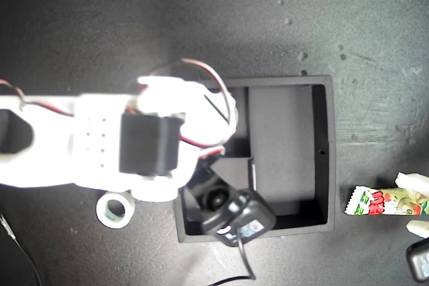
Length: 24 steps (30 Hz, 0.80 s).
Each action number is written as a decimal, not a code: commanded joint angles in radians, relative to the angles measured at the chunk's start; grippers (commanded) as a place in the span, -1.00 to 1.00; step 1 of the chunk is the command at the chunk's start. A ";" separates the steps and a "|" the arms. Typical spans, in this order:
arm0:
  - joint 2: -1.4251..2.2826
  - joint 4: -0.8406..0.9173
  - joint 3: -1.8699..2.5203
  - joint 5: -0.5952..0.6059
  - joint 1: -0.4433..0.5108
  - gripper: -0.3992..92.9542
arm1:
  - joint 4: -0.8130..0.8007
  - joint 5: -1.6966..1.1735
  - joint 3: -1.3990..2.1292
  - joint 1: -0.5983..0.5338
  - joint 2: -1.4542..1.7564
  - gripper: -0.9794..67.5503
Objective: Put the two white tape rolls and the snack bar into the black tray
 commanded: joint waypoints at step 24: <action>0.468 -0.072 0.764 -0.446 0.588 -0.67 | 0.572 0.557 -0.360 0.212 0.149 -0.97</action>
